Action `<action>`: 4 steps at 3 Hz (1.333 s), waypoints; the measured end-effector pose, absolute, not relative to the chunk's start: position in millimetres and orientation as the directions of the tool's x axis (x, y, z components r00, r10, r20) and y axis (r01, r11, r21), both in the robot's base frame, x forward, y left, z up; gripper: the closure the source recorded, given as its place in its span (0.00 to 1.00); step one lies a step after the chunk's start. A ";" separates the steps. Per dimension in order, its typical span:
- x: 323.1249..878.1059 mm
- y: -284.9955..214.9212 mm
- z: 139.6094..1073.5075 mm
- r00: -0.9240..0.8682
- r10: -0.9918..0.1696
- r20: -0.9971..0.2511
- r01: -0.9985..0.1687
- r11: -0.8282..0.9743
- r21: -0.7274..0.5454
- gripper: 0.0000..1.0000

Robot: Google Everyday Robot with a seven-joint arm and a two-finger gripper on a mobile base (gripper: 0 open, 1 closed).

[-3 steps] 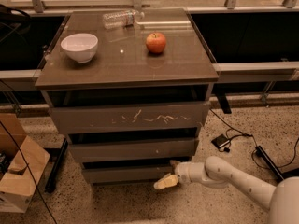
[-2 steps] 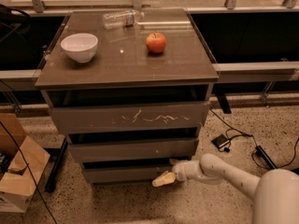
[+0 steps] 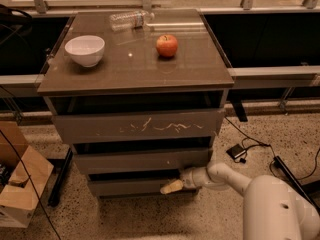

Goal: Open bottom drawer

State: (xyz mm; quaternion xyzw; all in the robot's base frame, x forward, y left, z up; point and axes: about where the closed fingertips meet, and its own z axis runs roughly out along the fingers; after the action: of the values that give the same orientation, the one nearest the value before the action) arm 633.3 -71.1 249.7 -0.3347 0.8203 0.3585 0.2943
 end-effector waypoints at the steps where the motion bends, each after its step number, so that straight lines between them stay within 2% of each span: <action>1: 646.9 -65.8 226.3 -0.628 -0.337 -0.702 -0.749 0.507 0.426 0.18; 3: 625.5 -61.8 223.6 -0.648 -0.358 -0.673 -0.736 0.524 0.430 0.64; 4: 630.9 -87.8 262.1 -0.676 -0.355 -0.646 -0.682 0.634 0.365 0.63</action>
Offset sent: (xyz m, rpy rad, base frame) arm -0.0634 0.0089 -0.0651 -0.1046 0.2483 0.0050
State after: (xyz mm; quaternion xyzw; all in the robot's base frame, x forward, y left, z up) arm 630.9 -87.8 262.1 -0.3005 0.8632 0.3048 0.2679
